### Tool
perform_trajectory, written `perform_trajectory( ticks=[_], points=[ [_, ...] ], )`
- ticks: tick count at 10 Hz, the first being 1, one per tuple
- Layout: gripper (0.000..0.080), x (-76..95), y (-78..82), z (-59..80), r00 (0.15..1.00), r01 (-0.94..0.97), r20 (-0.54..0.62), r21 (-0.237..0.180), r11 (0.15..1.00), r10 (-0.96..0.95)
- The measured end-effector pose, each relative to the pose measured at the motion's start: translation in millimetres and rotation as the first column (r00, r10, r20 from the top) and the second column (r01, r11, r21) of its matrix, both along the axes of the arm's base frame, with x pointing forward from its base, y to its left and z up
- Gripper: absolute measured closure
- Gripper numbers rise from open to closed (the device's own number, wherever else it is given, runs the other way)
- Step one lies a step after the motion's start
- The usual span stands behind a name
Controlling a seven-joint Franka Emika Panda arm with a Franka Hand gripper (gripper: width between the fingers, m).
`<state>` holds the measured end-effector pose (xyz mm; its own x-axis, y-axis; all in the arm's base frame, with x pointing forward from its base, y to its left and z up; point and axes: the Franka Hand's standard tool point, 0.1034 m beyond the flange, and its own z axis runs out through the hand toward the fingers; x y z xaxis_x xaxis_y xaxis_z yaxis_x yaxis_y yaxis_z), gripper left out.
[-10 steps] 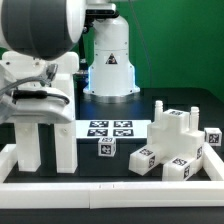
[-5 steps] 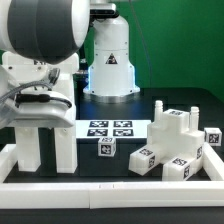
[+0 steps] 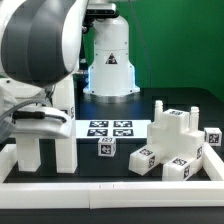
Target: Assemble chair
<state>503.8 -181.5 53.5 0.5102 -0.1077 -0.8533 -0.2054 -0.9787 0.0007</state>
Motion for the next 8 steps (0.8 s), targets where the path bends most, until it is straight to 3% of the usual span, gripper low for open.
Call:
perform_trajectory(
  ticks=[3, 5, 7, 8],
  points=[
    [0.0174, -5.1, 1.2, -2.8, 1.0, 0.007, -0.027, -0.002, 1.0, -0.007],
    [0.0522, -5.5, 1.4, -2.7, 1.0, 0.008, -0.029, -0.001, 1.0, -0.008],
    [0.0518, -2.7, 2.1, 0.4, 1.0, 0.004, -0.022, -0.004, 1.0, -0.004],
    [0.0518, 8.8, 7.1, 19.0, 1.0, -0.012, 0.016, -0.007, 1.0, 0.012]
  ],
)
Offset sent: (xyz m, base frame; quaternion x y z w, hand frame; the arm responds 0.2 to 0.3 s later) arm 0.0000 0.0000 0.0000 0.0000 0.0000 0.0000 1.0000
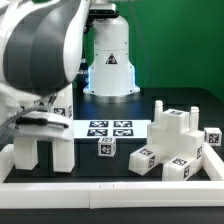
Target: Assemble chair
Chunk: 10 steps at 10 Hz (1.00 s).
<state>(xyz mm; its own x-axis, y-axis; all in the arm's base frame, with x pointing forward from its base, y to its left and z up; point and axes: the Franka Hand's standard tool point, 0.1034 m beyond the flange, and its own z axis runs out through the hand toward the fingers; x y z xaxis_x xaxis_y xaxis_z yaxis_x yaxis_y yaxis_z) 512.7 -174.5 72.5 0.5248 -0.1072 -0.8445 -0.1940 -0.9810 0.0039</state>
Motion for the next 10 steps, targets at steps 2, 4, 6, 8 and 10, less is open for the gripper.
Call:
perform_trajectory(
  ticks=[2, 4, 6, 8, 10],
  points=[
    [0.0518, 21.9, 7.5, 43.5, 0.992, -0.018, 0.125, -0.013, 1.0, 0.019],
    [0.0518, 40.4, 34.4, 94.7, 0.891, -0.099, 0.439, -0.058, 0.993, 0.115],
    [0.0517, 32.5, 30.3, 85.1, 0.829, -0.094, 0.546, -0.081, 0.992, 0.123],
    [0.0517, 40.3, 29.0, 87.8, 0.756, -0.089, 0.64, -0.113, 0.99, 0.141],
    [0.0515, 47.7, 23.5, 85.5, 0.637, -0.072, 0.752, -0.16, 0.984, 0.169]
  ],
)
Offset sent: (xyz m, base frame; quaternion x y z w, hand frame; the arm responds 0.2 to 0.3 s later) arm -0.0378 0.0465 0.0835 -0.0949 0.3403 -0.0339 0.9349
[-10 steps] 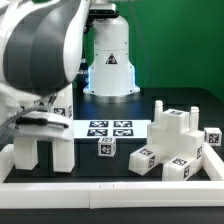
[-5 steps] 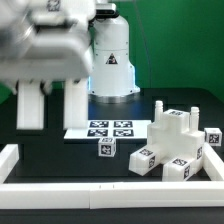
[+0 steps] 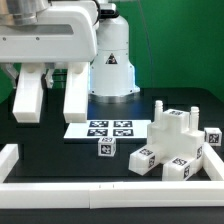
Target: Assemble chair
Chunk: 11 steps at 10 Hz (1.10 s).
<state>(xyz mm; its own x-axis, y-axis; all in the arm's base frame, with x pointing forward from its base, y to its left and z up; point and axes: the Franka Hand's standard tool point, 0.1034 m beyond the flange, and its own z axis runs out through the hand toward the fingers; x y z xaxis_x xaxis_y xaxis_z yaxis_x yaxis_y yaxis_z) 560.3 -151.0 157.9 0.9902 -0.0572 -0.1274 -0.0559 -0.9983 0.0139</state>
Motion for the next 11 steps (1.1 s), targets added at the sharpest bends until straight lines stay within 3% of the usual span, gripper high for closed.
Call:
perform_trajectory(
  ticks=[1, 3, 5, 8, 9, 11],
  points=[
    [0.0515, 1.5, 2.5, 1.5, 0.997, 0.016, 0.082, -0.012, 1.0, -0.015],
    [0.0515, 0.5, 33.3, 3.8, 0.962, 0.125, 0.241, 0.013, 0.992, -0.124],
    [0.0515, 6.2, 52.3, -2.7, 0.929, 0.117, 0.354, -0.012, 0.993, -0.105],
    [0.0515, 2.9, 46.0, -7.7, 0.877, 0.122, 0.473, -0.046, 0.992, -0.086],
    [0.0515, 1.0, 49.2, -9.0, 0.876, 0.155, 0.465, -0.027, 0.988, -0.125],
    [0.0515, -19.2, 73.6, -16.4, 0.811, 0.327, 0.494, 0.062, 0.943, -0.314]
  ],
)
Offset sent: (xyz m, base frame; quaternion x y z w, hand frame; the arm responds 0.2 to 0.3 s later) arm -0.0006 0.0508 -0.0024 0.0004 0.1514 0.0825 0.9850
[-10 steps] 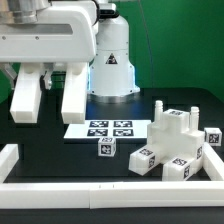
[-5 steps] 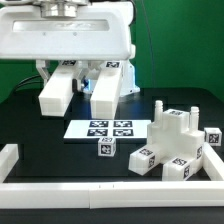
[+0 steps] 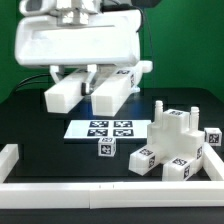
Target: Assemble chair
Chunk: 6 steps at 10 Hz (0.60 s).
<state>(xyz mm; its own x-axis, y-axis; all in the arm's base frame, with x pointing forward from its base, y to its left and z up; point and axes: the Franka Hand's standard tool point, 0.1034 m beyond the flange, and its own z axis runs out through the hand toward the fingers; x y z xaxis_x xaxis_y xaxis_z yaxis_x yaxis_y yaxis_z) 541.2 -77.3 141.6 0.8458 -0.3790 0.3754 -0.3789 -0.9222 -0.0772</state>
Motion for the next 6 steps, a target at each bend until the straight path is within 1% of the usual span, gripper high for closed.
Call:
perform_trajectory(
  ticks=[1, 2, 3, 4, 5, 6],
  points=[
    [0.0515, -6.9, 13.3, -3.9, 0.999, 0.042, 0.012, 0.023, 0.999, -0.043],
    [0.0515, -8.8, 28.8, -5.6, 0.998, 0.065, 0.021, 0.042, 0.997, -0.066],
    [0.0515, -10.4, 38.7, -7.5, 0.999, 0.043, 0.018, 0.038, 0.998, -0.044],
    [0.0515, -11.0, 33.1, -8.0, 0.999, 0.042, 0.016, 0.033, 0.999, -0.042],
    [0.0515, -11.3, 33.0, -8.8, 0.999, 0.042, 0.014, 0.032, 0.999, -0.042],
    [0.0515, -12.9, 37.8, -9.5, 0.997, 0.074, 0.01, 0.052, 0.996, -0.075]
  ],
)
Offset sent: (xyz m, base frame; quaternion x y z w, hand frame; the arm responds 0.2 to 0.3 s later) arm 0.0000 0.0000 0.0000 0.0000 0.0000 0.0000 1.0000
